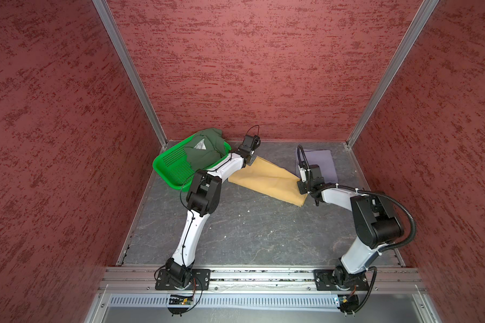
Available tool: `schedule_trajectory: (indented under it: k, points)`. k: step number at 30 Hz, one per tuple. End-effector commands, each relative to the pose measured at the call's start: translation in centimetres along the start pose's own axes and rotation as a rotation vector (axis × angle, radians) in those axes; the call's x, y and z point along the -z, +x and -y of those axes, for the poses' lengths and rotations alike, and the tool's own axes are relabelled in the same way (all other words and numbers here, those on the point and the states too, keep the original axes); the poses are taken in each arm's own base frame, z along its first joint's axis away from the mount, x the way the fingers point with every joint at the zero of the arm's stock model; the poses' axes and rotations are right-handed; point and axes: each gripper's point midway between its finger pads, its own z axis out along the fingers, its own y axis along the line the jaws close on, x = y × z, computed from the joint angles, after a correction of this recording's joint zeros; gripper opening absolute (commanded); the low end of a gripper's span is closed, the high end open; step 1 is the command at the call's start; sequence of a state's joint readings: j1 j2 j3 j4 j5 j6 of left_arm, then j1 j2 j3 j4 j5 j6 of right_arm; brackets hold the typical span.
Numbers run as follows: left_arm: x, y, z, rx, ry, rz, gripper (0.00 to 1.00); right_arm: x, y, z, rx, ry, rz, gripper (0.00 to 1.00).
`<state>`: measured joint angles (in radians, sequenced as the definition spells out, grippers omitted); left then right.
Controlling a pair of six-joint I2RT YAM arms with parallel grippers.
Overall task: Fold and stack skirts
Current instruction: Fold the skirt at the top-center of the table, then smooth out the skirt at the top-center of the table.
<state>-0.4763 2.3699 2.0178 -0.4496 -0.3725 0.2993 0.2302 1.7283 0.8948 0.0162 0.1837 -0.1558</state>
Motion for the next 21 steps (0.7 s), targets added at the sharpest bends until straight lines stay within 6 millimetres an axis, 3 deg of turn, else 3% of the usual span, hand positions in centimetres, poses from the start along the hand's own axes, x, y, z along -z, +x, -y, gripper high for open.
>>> schedule_trajectory:
  k: [1,8,11,14,16,19,21]
  points:
    - [0.6,-0.6,-0.3,0.014,0.002,0.016,0.44,0.2,-2.1,0.6,-0.015,0.006,0.050,0.31]
    - [4.3,-1.6,0.0,0.001,0.056,0.088,0.61,2.7,-4.3,1.5,-0.034,0.011,0.108,0.49]
    - [6.5,-1.6,0.7,-0.033,0.104,0.122,0.64,4.5,-5.5,1.1,-0.059,-0.038,0.143,0.49]
    - [9.0,-1.1,1.8,-0.053,0.172,0.157,0.64,6.5,-6.4,-0.1,-0.134,-0.134,0.161,0.44]
    - [10.5,-0.9,2.5,-0.044,0.212,0.182,0.65,7.5,-6.6,-1.0,-0.215,-0.206,0.147,0.35]
    - [11.8,-0.1,4.0,-0.019,0.273,0.181,0.65,8.5,-6.4,-3.4,-0.328,-0.355,0.104,0.21]
    - [12.2,0.7,5.2,-0.005,0.305,0.158,0.65,9.0,-5.9,-4.9,-0.386,-0.442,0.079,0.17]
